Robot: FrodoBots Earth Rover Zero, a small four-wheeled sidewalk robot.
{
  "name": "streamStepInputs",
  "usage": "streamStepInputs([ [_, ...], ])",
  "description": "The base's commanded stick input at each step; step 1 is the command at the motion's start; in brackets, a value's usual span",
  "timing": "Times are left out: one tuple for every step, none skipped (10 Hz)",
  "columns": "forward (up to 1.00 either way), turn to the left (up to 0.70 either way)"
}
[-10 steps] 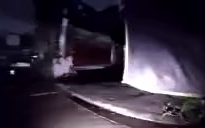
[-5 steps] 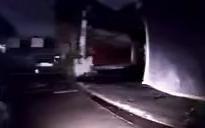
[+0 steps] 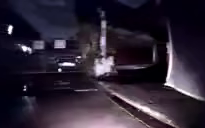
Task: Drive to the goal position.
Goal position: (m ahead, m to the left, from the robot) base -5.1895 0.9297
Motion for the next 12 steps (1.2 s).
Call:
streamStepInputs([
  [0.0,0.45],
  [0.0,0.45],
  [0.0,0.45],
  [0.0,0.45],
  [0.0,0.45],
  [0.0,0.45],
  [0.0,0.45],
  [0.0,0.45],
  [0.0,0.45],
  [0.0,0.45],
  [0.0,0.19],
  [0.0,0.0],
])
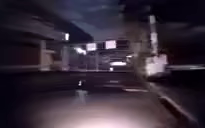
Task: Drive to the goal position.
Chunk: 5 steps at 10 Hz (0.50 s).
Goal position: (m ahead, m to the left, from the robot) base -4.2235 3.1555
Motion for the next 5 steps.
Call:
streamStepInputs([
  [0.0,0.0],
  [0.0,0.0],
  [0.0,0.0],
  [0.0,0.0],
  [0.0,0.0],
])
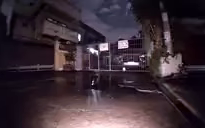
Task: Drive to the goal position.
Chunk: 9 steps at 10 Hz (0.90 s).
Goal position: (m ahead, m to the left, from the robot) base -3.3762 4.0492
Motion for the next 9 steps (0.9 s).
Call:
streamStepInputs([
  [0.0,0.0],
  [0.0,0.0],
  [0.0,0.0],
  [0.0,0.07],
  [0.08,0.43],
  [0.58,0.3],
  [0.7,0.27],
  [0.7,0.27],
  [0.7,0.27],
])
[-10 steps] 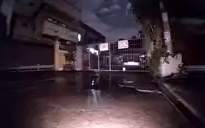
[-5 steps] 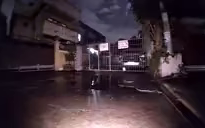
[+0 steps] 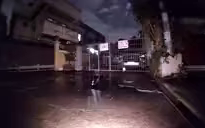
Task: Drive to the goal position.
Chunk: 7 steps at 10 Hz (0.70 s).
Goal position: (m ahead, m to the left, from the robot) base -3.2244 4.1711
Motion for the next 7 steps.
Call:
streamStepInputs([
  [0.7,0.27],
  [0.7,0.27],
  [0.7,0.27],
  [0.7,0.27],
  [0.7,0.27],
  [0.7,0.27],
  [0.7,0.27],
])
